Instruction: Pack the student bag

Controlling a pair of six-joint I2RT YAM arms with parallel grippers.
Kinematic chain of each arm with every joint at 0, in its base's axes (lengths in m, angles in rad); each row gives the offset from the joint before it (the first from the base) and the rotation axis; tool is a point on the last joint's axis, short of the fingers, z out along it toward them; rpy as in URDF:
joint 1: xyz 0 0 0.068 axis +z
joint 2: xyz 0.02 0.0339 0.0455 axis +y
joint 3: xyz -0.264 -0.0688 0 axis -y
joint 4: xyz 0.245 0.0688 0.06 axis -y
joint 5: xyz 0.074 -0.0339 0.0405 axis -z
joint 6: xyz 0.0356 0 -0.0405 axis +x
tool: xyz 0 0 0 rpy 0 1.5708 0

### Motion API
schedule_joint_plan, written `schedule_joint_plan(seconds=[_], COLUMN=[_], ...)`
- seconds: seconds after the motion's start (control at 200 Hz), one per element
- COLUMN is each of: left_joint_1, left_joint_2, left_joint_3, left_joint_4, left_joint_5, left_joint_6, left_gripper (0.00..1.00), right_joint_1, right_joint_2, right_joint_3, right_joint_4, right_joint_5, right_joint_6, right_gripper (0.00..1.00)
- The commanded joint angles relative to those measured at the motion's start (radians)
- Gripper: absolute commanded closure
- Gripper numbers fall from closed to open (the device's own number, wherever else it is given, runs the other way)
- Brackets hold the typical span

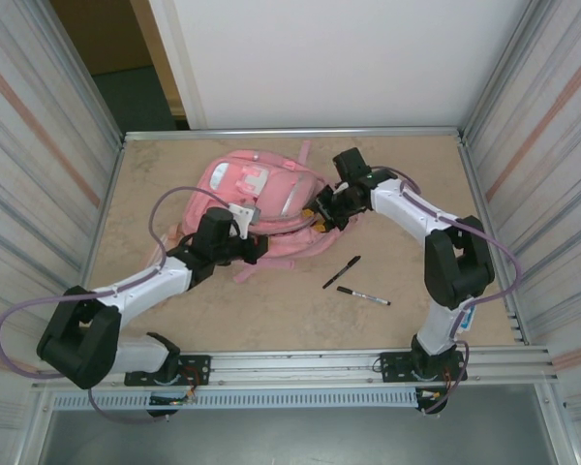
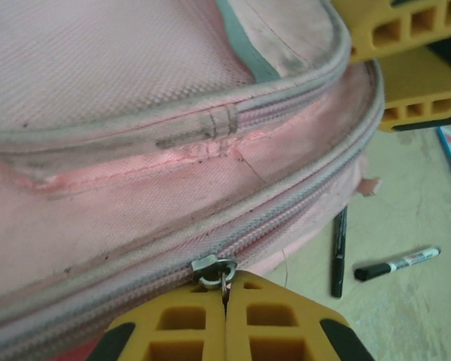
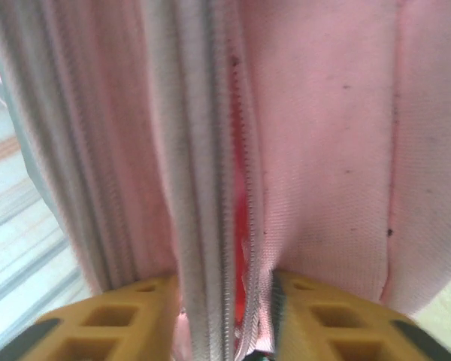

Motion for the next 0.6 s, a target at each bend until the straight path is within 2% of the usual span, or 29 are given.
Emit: schedule_joint_plan(seconds=[0.0, 0.11, 0.316, 0.596], left_joint_1=[-0.026, -0.045, -0.091, -0.121], left_joint_2=[0.057, 0.115, 0.157, 0.176], left_joint_3=[0.06, 0.151, 0.193, 0.182], left_joint_4=[0.131, 0.083, 0.116, 0.16], left_joint_5=[0.023, 0.028, 0.039, 0.06], left_joint_6=[-0.067, -0.058, -0.068, -0.105], left_gripper=[1.0, 1.0, 1.0, 1.0], right_joint_1=[-0.035, -0.03, 0.011, 0.069], right_joint_2=[0.004, -0.065, -0.186, -0.164], right_joint_3=[-0.006, -0.061, -0.174, -0.162], right_joint_4=[0.057, -0.01, 0.002, 0.067], right_joint_5=[-0.093, -0.028, 0.052, 0.085], right_joint_6=[-0.029, 0.022, 0.116, 0.19], right_gripper=[0.52, 0.46, 0.45, 0.47])
